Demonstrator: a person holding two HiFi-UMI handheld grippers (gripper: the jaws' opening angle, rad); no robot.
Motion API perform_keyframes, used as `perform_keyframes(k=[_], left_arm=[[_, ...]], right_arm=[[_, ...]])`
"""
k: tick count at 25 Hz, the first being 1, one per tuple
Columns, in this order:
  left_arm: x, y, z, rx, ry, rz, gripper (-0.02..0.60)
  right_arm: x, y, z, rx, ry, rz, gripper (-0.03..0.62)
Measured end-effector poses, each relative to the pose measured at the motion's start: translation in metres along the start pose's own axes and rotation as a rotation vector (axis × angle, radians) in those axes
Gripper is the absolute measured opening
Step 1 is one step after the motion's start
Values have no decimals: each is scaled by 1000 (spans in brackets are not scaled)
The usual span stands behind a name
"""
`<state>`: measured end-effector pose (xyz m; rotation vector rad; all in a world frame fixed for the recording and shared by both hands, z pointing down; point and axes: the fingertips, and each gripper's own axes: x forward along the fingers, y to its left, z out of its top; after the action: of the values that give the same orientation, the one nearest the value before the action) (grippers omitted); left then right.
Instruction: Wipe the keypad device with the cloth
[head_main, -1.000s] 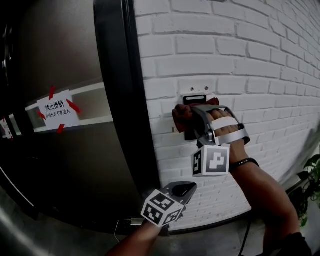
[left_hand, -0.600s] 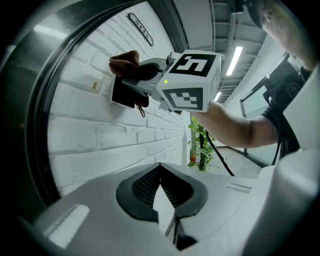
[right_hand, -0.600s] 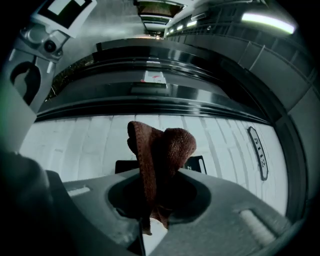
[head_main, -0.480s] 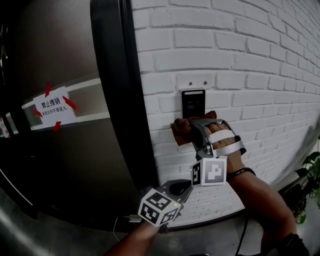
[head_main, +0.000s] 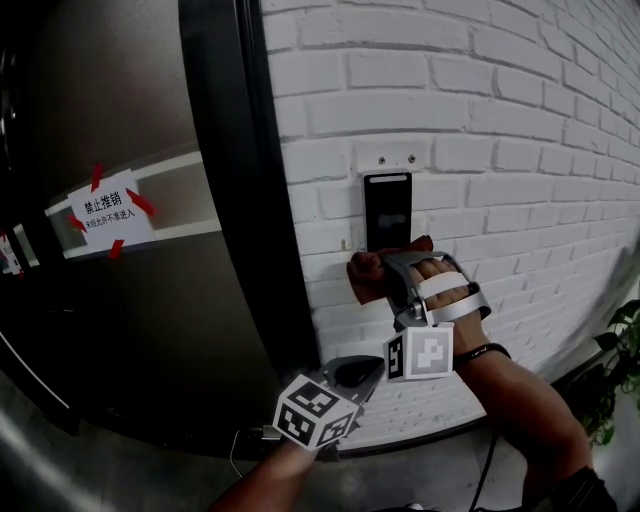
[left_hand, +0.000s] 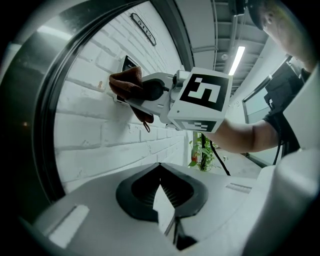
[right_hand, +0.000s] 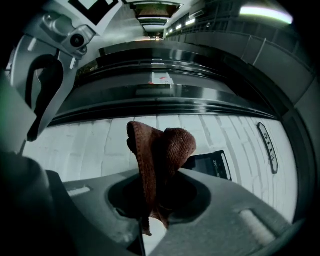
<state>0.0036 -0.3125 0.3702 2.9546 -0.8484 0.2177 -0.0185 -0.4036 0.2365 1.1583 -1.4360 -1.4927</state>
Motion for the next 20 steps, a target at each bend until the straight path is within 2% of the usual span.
perform_keyframes(k=[5, 20], left_arm=[[-5, 2, -3, -3, 3, 13, 17], [-17, 9, -2, 6, -6, 46, 17]], right_arm=[[-3, 0, 4, 32, -12, 17, 57], [-2, 15, 1, 7, 9, 43, 57]])
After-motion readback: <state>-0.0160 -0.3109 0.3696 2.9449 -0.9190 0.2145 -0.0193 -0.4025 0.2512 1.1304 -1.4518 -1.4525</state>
